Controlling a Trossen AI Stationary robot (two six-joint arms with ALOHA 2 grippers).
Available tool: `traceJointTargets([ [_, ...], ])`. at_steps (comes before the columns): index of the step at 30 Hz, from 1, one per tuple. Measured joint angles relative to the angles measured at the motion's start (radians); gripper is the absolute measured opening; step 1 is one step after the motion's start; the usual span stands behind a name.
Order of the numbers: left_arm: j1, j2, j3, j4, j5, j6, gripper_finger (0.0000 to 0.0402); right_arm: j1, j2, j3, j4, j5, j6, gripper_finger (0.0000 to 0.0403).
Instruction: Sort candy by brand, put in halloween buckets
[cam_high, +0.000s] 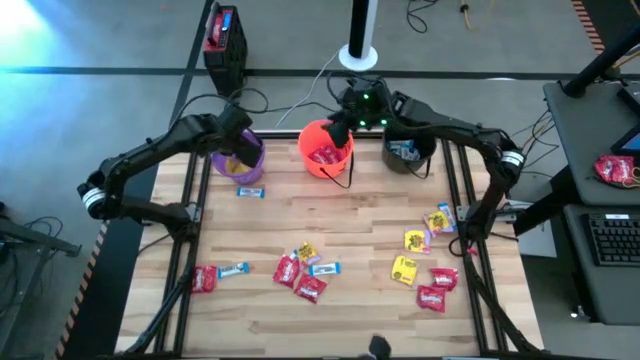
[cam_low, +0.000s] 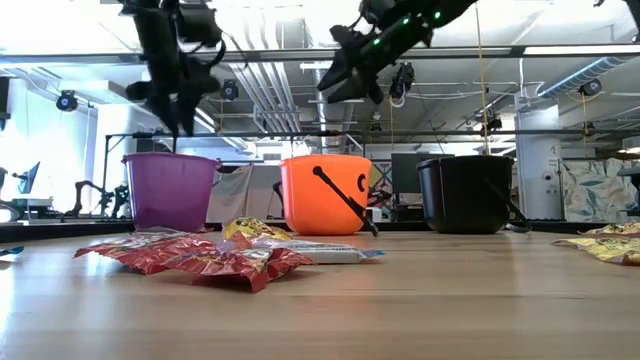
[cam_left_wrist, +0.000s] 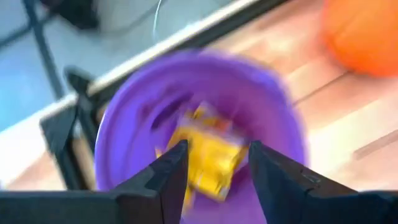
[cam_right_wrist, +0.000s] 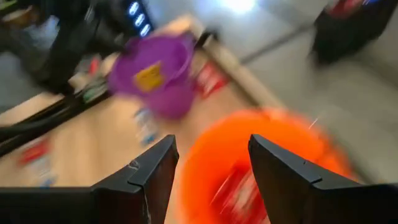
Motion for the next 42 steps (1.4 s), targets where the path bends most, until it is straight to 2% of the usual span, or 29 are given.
traceJointTargets([
  [3,-0.047,-0.030,0.011,0.085,0.025,0.067,0.0156,0.016,-0.043,0.000,-0.186,-0.097,0.099,0.0194],
  [7,-0.116,-0.064,0.016,0.228,0.145,0.138,0.0155,0.070,-0.094,0.000,-0.471,-0.160,0.221,0.0194],
  [12,-0.203,-0.080,0.016,0.376,0.321,0.188,0.0153,0.184,-0.111,-0.004,-0.815,-0.145,0.353,0.0194],
  [16,-0.274,-0.085,0.016,0.415,0.344,0.188,0.0153,0.305,-0.129,-0.059,-0.929,-0.039,0.493,0.0194],
  [23,-0.368,-0.108,0.016,0.437,0.335,0.180,0.0153,0.492,-0.248,-0.305,-0.809,0.059,0.800,0.0194],
  [29,-0.393,-0.121,0.016,0.466,0.289,0.180,0.0152,0.551,-0.338,-0.592,-0.707,0.118,1.052,0.0194],
  [36,-0.393,-0.121,0.016,0.503,0.288,0.169,0.0152,0.552,-0.349,-0.862,-0.446,0.115,1.162,0.0194],
  [39,-0.393,-0.121,0.016,0.506,0.288,0.169,0.0152,0.552,-0.321,-0.924,-0.371,0.126,1.196,0.0194],
  [42,-0.393,-0.121,0.016,0.506,0.287,0.169,0.0152,0.551,-0.297,-0.942,-0.368,0.140,1.200,0.0194],
])
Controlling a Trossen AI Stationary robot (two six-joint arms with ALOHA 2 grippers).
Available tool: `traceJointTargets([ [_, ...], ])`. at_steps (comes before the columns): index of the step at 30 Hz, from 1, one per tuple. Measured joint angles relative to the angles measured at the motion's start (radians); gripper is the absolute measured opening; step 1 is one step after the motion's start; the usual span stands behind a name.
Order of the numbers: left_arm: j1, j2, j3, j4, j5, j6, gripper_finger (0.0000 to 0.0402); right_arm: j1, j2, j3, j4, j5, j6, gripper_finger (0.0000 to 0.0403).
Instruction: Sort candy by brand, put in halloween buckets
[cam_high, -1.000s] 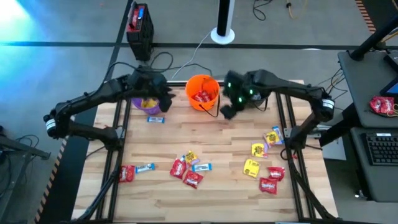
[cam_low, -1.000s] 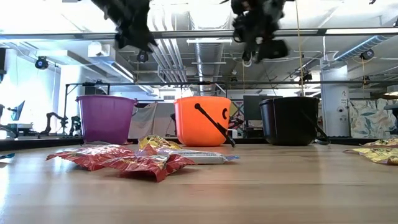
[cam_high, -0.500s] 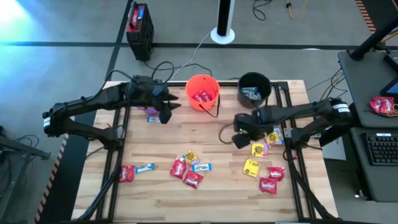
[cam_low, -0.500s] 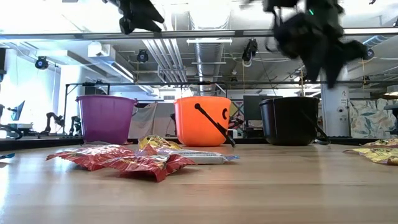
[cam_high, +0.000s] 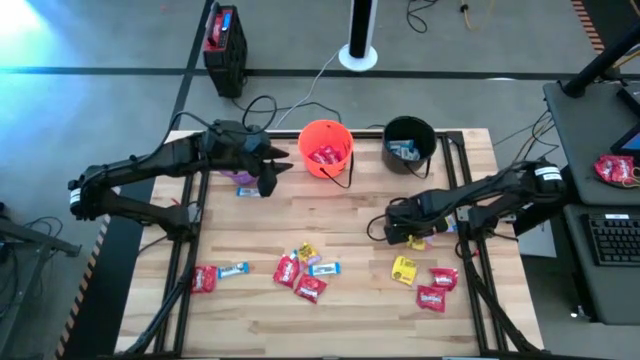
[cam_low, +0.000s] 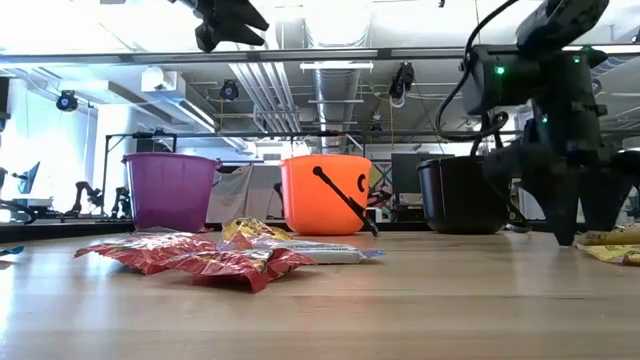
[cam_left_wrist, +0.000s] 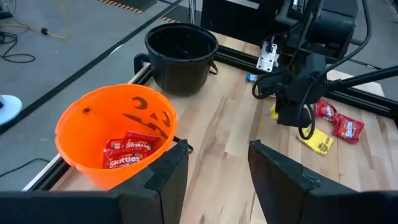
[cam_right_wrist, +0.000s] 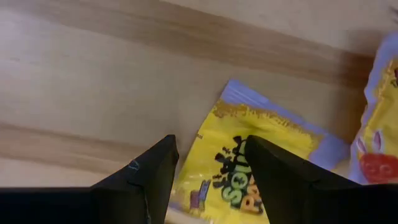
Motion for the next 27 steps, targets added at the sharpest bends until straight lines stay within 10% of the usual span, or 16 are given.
traceJointTargets([
  [5,0.000,0.000,0.000,0.003,-0.001,0.000,0.0152,0.000,0.028,0.002,0.009,0.022,-0.036,0.0171],
  [13,0.000,0.012,0.000,0.002,-0.063,0.010,0.0152,0.000,0.054,0.013,0.021,0.052,-0.106,0.0025],
  [21,0.000,0.017,0.000,0.002,-0.050,0.018,0.0152,0.000,-0.013,0.020,0.013,0.055,-0.117,0.0009],
  [27,0.000,0.008,0.000,0.043,0.190,0.068,0.0153,-0.034,-0.121,0.128,0.173,0.056,-0.248,0.0008],
])
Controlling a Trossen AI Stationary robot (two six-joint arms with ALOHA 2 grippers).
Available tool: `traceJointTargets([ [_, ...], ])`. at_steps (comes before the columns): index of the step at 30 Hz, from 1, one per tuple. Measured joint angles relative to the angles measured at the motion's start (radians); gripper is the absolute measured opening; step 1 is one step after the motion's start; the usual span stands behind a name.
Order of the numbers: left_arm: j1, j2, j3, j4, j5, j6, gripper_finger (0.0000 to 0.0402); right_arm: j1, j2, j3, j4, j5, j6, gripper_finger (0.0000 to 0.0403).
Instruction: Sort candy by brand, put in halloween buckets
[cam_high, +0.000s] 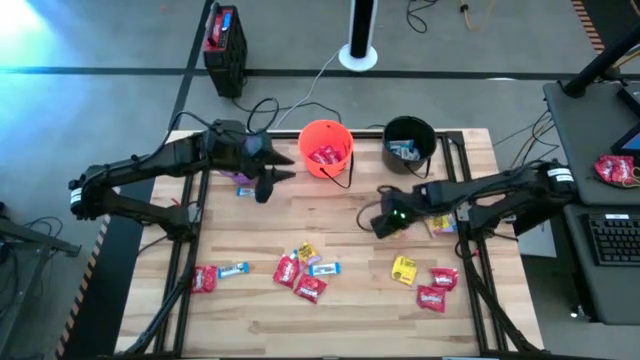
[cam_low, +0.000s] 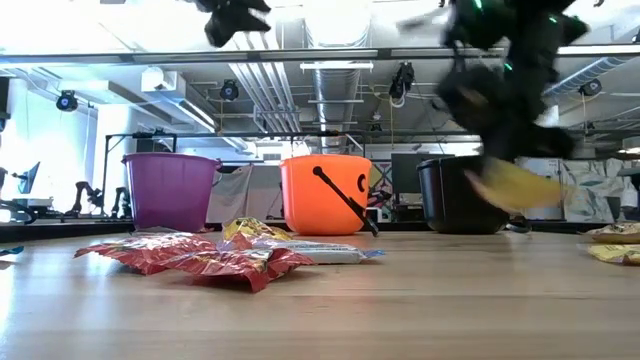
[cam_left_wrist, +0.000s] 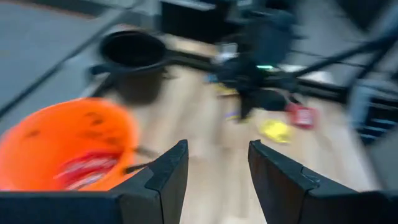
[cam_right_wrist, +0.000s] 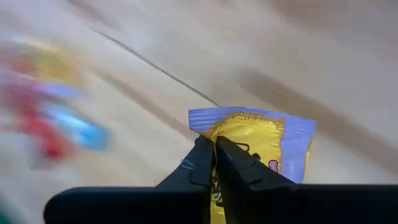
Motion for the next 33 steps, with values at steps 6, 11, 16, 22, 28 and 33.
traceJointTargets([
  [6,0.000,0.007,0.000,0.049,0.149,0.004,0.0153,-0.107,-0.004,0.082,0.487,-0.082,-0.235,0.0008],
  [11,0.000,0.017,0.000,0.075,0.168,0.006,0.0153,-0.212,0.097,0.177,0.786,-0.368,-0.374,0.0008],
  [16,0.000,0.025,-0.001,0.095,0.209,0.006,0.0153,-0.271,0.230,0.320,0.808,-0.616,-0.446,0.0009],
  [22,0.000,0.031,-0.004,0.099,0.228,0.003,0.0153,-0.283,0.382,0.525,0.810,-0.815,-0.519,0.0009],
  [28,0.000,0.031,-0.010,0.090,0.240,-0.026,0.0153,-0.284,0.478,0.692,0.803,-0.910,-0.540,0.0009],
  [33,0.002,0.024,-0.010,0.087,0.258,-0.050,0.0152,-0.292,0.491,0.727,0.797,-0.912,-0.563,0.0009],
])
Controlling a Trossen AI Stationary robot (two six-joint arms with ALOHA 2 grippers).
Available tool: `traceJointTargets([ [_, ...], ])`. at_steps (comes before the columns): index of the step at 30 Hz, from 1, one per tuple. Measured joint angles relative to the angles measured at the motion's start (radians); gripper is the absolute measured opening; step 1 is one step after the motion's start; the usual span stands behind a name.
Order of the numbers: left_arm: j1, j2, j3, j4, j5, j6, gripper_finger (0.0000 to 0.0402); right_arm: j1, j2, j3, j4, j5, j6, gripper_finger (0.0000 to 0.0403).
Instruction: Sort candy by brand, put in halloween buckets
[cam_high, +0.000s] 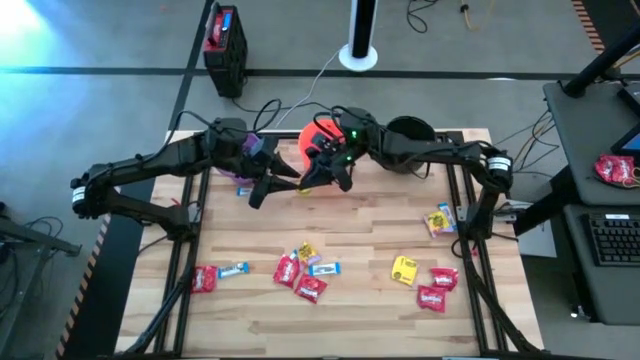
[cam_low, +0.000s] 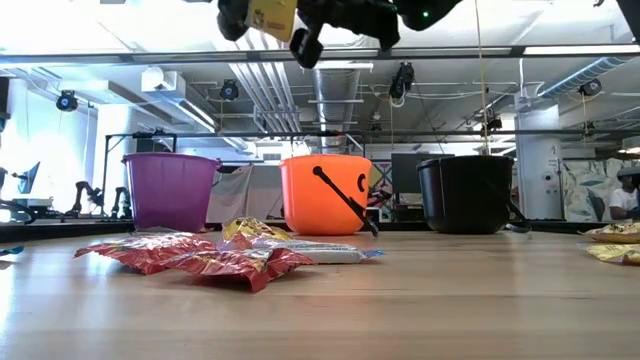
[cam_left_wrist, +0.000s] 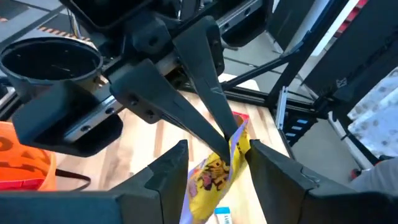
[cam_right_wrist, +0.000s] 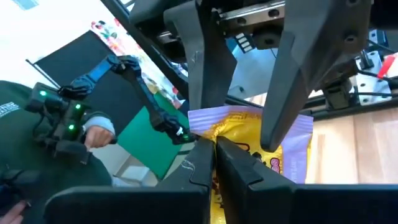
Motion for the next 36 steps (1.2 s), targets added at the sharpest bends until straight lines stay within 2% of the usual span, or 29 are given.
traceJointTargets([
  [3,0.000,-0.001,0.000,-0.010,0.000,-0.001,0.0141,-0.005,-0.002,0.000,0.000,0.008,-0.006,0.0009],
  [6,0.007,-0.002,0.000,-0.036,0.000,-0.005,0.0114,-0.009,-0.008,0.003,0.013,0.024,-0.015,0.0009],
  [12,0.016,-0.003,0.000,-0.058,-0.001,-0.002,0.0013,-0.020,-0.011,0.005,0.008,0.031,-0.015,0.0009],
  [19,0.018,-0.004,0.000,-0.055,-0.013,-0.001,0.0001,-0.028,-0.011,0.005,0.008,0.040,0.020,0.0024],
  [27,0.045,-0.011,0.000,-0.080,-0.031,-0.033,0.0000,-0.074,-0.011,0.005,-0.015,0.078,0.064,0.0127],
  [29,0.050,-0.017,0.000,-0.134,-0.076,-0.044,0.0000,-0.095,-0.011,0.005,-0.059,0.103,0.065,0.0150],
  [31,0.051,-0.026,0.000,-0.208,-0.169,-0.048,0.0000,-0.120,-0.012,0.004,-0.122,0.133,0.066,0.0168],
  [36,0.070,-0.036,0.000,-0.411,-0.488,-0.144,0.0000,-0.171,-0.014,0.003,-0.257,0.187,0.052,0.0192],
])
